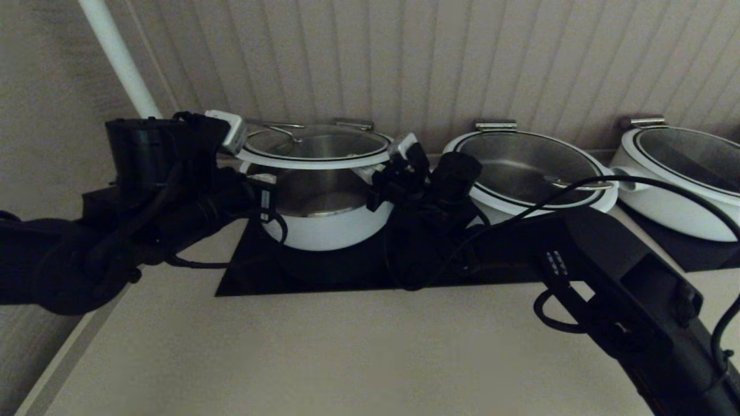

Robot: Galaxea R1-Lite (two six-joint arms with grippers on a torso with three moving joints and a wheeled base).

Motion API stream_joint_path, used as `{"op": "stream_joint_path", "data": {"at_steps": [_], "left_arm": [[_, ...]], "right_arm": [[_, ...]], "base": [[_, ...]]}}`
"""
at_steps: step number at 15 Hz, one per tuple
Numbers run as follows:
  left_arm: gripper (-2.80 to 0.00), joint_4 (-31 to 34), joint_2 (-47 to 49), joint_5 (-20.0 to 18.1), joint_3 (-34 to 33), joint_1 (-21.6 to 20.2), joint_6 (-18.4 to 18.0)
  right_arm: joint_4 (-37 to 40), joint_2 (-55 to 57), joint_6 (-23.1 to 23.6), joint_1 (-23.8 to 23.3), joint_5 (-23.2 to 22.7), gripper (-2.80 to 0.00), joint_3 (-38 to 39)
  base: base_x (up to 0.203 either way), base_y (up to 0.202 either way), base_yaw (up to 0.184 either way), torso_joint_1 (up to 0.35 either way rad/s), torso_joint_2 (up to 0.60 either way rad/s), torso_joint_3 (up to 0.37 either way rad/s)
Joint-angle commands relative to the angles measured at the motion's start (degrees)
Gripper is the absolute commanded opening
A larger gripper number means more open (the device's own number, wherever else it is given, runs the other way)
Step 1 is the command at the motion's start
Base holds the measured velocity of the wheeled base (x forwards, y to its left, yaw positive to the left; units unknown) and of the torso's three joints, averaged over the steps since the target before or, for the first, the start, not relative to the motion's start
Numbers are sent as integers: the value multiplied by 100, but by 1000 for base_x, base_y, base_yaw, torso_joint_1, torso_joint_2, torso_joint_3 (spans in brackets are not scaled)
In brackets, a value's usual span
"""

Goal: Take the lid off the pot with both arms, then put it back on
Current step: Open the pot lid completely

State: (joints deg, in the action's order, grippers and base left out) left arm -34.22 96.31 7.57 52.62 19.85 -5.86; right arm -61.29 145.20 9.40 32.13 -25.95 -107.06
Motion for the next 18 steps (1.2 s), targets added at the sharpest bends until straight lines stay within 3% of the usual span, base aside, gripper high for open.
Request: {"op": "stream_joint_path", "data": {"at_steps": [1, 18], "left_arm": [[-280, -191, 125, 34, 38, 2, -19], [-280, -424, 326, 146, 56, -16, -20]], "right_arm": [[-33, 8, 9, 3, -15, -280, 1], [-58, -27, 18, 118, -15, -280, 32]], "base": [[0, 0, 0, 0, 0, 0], [0, 0, 0, 0, 0, 0]]}}
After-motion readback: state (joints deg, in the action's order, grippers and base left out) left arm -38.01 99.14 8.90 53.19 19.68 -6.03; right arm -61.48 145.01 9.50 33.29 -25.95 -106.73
